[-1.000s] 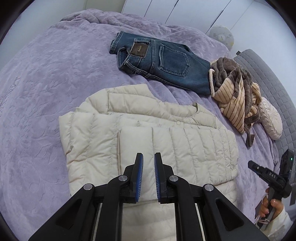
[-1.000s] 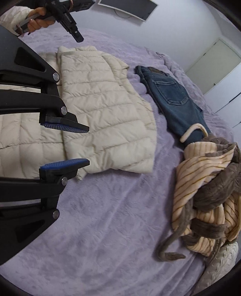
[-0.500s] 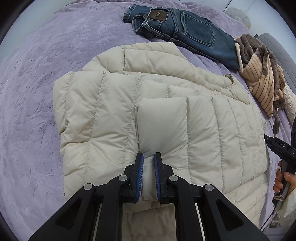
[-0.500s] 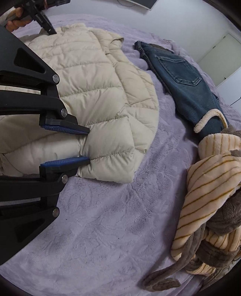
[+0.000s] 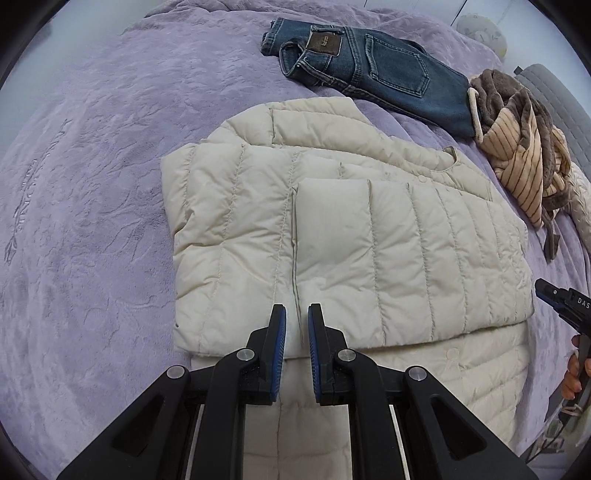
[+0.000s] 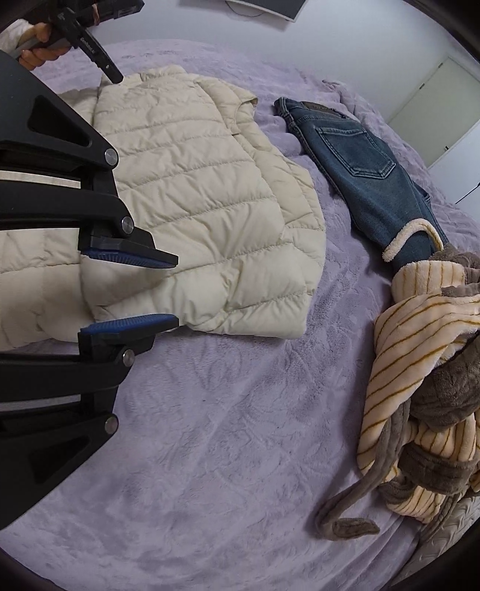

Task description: Fold large clothes

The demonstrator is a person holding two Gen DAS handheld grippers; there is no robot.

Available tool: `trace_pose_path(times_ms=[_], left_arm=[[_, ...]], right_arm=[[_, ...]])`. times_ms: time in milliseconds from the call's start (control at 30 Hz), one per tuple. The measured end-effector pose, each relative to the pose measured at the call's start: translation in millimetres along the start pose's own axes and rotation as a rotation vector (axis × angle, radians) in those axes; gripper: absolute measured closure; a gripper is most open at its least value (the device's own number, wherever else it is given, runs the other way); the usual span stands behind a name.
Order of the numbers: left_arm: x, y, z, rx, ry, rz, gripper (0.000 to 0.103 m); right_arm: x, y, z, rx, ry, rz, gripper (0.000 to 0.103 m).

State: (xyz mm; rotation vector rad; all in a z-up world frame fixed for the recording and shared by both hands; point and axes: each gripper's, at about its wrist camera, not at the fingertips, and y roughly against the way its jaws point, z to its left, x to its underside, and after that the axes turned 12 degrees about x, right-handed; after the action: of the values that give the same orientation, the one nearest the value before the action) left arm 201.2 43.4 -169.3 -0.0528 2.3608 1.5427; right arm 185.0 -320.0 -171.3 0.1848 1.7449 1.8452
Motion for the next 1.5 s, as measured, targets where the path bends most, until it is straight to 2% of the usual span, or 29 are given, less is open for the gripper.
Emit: trace_pose_path(times_ms=[100,167,233,333,467,533,567,600,800,967,1100,1500], left_arm=[[6,5,-6,-0.014,-0.006,0.013,0.089],[10,8,-11,-0.033,-0.011,0.02,0.089],[15,13,-14,-0.06,-0.016,0.024,0.089],[22,20,-18,-0.098,-0.016,0.03,0.089],[31,31,-20,-0.124,-0.012,0.035,0.086],[36,38,-20,-0.146,-0.008,0.027,0.039],[39,44,-21,-0.154,-0.001,0.003,0.006],[42,51,-22,-0.162,-0.001,-0.028,0.001],[55,62,-26,-0.155,0.01,-0.004,0.001],[68,68,-37,-0.179,0.009,0.003,0.001],[78,72,-47,-0.184,0.019,0.008,0.001],[113,81,-85,-0.237,0.081,0.009,0.001]], right_arm=[[13,5,1,-0.014,-0.01,0.033,0.072],[22,9,2,-0.02,-0.015,0.049,0.062],[32,14,4,-0.027,-0.018,0.06,0.058],[44,22,9,-0.037,-0.016,0.08,0.057],[60,33,14,-0.05,-0.012,0.104,0.05],[67,39,16,-0.054,-0.008,0.114,0.049],[70,42,17,-0.056,-0.006,0.119,0.047],[74,44,18,-0.057,-0.005,0.124,0.045],[88,57,18,-0.074,-0.01,0.144,0.042],[93,69,14,-0.091,-0.002,0.132,0.017],[94,77,12,-0.093,0.026,0.127,0.017],[101,80,-8,-0.182,0.076,0.187,0.017]])
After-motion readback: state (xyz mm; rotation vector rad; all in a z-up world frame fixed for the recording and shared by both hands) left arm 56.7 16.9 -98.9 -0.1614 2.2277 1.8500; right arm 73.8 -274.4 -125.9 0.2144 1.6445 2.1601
